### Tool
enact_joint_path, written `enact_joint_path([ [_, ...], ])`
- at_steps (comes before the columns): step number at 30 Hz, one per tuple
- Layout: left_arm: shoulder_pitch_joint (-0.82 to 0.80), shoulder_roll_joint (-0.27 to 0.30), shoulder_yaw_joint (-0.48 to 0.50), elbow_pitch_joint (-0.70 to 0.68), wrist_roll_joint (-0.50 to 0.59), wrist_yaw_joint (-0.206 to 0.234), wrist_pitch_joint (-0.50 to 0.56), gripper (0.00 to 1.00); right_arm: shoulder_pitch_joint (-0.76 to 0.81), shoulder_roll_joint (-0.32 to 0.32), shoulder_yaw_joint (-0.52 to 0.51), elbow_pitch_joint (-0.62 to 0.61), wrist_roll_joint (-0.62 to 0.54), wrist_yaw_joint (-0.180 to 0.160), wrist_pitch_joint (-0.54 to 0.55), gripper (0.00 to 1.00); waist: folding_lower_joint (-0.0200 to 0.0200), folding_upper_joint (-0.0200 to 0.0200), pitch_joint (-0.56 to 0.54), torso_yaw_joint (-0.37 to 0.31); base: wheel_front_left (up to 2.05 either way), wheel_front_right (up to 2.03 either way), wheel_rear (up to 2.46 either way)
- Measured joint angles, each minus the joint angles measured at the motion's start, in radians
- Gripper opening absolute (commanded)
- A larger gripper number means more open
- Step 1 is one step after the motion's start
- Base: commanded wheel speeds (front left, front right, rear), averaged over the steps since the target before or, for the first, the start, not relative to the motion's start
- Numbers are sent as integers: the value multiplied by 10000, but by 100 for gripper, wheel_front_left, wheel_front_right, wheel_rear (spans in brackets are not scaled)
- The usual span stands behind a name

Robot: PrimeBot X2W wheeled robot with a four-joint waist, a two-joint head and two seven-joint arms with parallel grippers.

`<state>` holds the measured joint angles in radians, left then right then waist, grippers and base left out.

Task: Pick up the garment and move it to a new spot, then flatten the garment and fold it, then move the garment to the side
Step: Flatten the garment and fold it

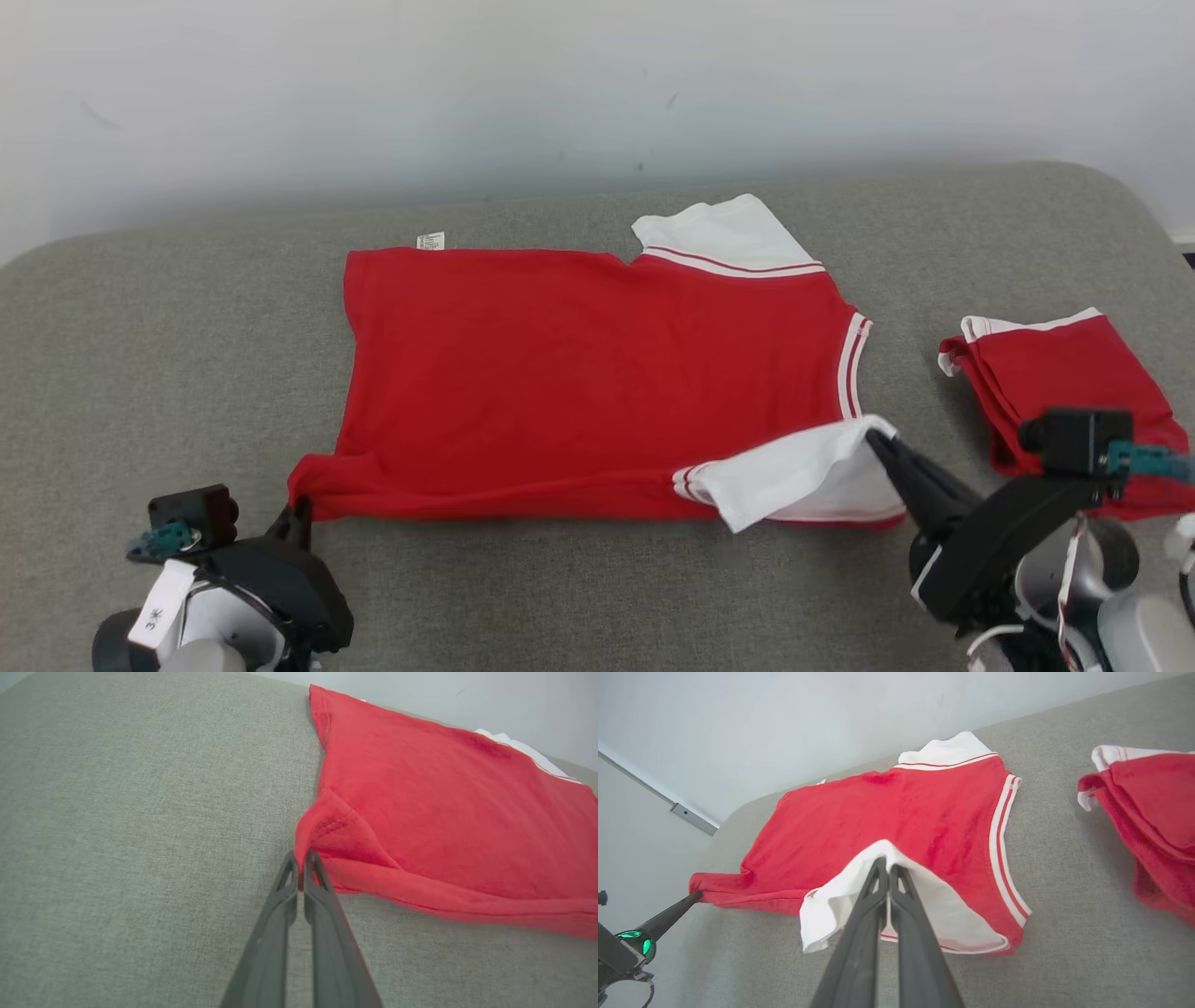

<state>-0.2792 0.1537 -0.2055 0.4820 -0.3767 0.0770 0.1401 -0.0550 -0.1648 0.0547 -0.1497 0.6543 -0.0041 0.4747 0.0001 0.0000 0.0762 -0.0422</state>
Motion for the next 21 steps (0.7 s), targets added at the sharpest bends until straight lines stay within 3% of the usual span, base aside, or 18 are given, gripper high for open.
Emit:
enact_joint_path([
  [21, -1564, -324, -113, 581, 184, 197, 932, 0, -2398, -245, 163, 1772, -729, 127, -364, 0, 0, 0, 412, 350, 0, 0, 0],
])
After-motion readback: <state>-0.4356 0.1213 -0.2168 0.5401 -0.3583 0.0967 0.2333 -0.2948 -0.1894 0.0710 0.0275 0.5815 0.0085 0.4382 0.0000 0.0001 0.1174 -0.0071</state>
